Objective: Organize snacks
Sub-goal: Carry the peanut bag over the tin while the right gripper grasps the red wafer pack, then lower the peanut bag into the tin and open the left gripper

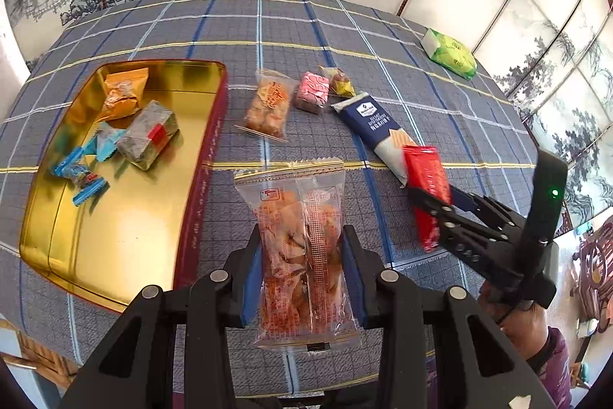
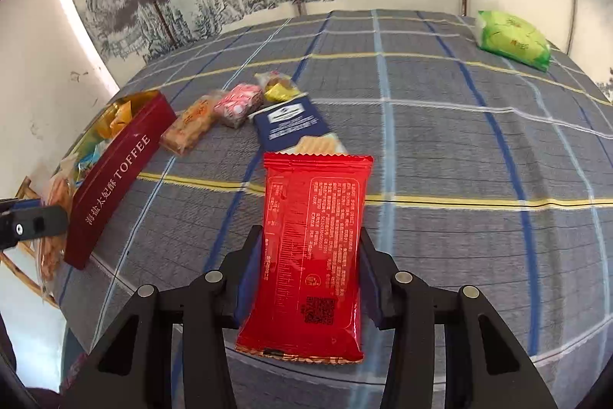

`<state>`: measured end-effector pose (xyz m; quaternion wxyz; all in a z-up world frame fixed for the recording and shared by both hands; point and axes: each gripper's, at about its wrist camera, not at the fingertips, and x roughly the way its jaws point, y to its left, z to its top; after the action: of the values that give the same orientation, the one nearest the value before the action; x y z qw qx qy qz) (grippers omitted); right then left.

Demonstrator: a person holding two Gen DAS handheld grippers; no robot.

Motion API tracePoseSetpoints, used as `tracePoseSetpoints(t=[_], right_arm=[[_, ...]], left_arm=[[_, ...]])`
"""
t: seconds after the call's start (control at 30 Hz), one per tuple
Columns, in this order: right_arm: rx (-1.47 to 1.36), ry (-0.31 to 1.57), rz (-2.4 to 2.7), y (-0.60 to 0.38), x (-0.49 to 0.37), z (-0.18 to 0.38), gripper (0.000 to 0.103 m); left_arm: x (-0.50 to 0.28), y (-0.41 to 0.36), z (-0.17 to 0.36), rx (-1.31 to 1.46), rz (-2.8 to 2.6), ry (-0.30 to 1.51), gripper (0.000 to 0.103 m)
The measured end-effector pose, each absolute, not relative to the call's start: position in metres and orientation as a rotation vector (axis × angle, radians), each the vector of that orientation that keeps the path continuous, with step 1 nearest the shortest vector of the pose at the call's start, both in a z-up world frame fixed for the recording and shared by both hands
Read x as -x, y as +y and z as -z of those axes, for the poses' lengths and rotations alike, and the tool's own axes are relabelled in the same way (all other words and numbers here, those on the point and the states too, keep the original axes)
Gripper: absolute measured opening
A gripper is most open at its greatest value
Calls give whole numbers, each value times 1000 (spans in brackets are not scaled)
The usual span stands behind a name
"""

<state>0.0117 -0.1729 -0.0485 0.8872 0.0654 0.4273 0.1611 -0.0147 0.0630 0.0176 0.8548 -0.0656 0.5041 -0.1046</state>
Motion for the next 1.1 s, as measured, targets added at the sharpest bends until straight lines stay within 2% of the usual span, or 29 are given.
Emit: tracePoseSetpoints(t=[0.23,0.5,0.73,1.1], right_arm=[[-256,788,-210,-242,-25,23,46],[-274,801,-103,-269,-64,42,46],[-278,805,-88,-264,-70,55,46],[-308,823,-83,-267,-73,58,46]], left_arm=[[25,101,-38,164,166,1000,34],[27,153,-49,167,27,953,34],[15,184,-40,136,-36,958,34],[-3,186,-14,86,-41,967,34]])
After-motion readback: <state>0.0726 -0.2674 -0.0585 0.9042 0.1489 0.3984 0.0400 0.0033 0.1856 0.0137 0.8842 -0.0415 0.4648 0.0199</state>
